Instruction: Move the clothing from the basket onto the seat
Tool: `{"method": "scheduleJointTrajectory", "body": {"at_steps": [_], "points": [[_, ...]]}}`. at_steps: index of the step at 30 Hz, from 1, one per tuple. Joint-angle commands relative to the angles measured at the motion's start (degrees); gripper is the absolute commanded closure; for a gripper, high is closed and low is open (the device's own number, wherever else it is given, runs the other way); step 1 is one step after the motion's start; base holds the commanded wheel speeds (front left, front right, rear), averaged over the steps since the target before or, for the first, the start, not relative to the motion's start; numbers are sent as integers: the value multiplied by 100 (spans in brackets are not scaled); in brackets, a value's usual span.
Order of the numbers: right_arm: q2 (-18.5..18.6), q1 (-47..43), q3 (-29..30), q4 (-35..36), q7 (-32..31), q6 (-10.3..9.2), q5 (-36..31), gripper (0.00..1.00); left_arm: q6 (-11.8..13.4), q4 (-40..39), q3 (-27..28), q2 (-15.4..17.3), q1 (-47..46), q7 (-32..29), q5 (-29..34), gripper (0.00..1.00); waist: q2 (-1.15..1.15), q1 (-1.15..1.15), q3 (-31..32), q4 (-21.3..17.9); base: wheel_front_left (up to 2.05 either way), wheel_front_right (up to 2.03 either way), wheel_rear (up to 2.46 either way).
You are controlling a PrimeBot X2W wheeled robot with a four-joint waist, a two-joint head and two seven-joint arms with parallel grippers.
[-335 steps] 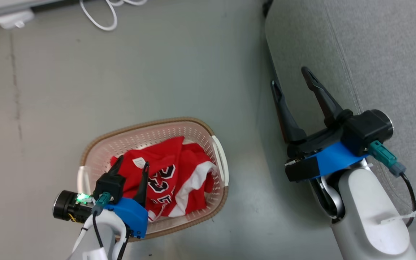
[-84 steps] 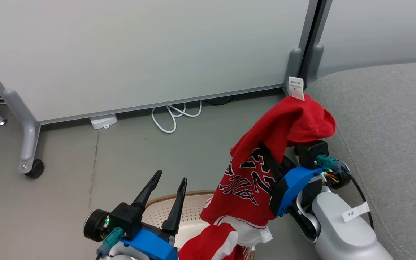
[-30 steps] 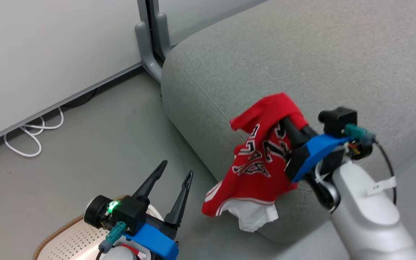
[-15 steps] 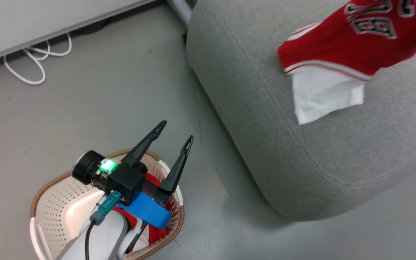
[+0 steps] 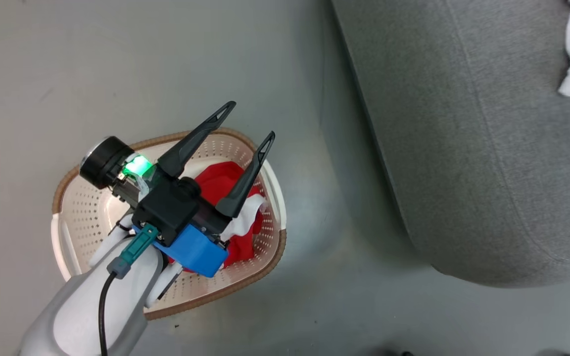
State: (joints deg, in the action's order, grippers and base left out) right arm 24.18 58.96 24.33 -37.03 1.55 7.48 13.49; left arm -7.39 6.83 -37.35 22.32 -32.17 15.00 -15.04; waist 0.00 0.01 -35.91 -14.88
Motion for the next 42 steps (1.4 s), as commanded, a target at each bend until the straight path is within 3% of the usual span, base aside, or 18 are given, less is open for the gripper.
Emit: {"method": "scheduleJointTrajectory", "body": {"at_steps": [1, 9, 10, 11, 12, 13, 22, 29, 35, 42], "points": [[-40, -81, 32, -49, 24, 3, -19, 100, -11, -40, -1, 29, -110, 27, 37, 0, 0, -1, -270, 206, 0, 0, 0], [-93, -391, 293, -846, 541, 2, -560, 100, 85, -106, -20, 6, -103, 26, 32, 0, 0, -1, -454, 349, 0, 0, 0], [-86, -407, 299, -911, 595, 2, -621, 66, 82, -95, -21, 4, -70, 26, 23, 0, 0, -1, -435, 349, 0, 0, 0], [-90, -412, 297, -967, 643, 2, -651, 46, 79, -83, -17, -1, -46, 26, 12, 0, 0, -1, -409, 345, 0, 0, 0], [-101, -408, 277, -1019, 679, 2, -673, 4, 82, -64, -8, -4, -20, 26, -2, 0, 0, -1, -375, 340, 0, 0, 0], [-109, -397, 253, -1064, 706, 2, -693, 0, 89, -47, 10, -9, 3, 26, -7, 0, 0, -1, -340, 334, 0, 0, 0], [-124, -515, -106, -1294, 748, 2, -754, 0, 83, 41, 124, -234, 187, 27, -112, 0, 0, -1, 173, 332, 0, 0, 0], [-308, -1110, -411, -1165, 709, 2, -861, 0, 38, 239, 331, -587, 656, 28, -230, 0, 0, -1, 1021, 387, 0, 0, 0], [-627, -1846, -836, -733, 500, 2, -948, 0, 24, 421, 715, -874, 1262, 27, -308, 0, 0, -1, 1820, 429, 0, 0, 0], [-885, -2889, -1426, 245, 455, 2, -884, 0, 18, 648, 1363, -1204, 2019, 27, -246, 0, 0, -1, 2625, 573, 0, 0, 0]]}}
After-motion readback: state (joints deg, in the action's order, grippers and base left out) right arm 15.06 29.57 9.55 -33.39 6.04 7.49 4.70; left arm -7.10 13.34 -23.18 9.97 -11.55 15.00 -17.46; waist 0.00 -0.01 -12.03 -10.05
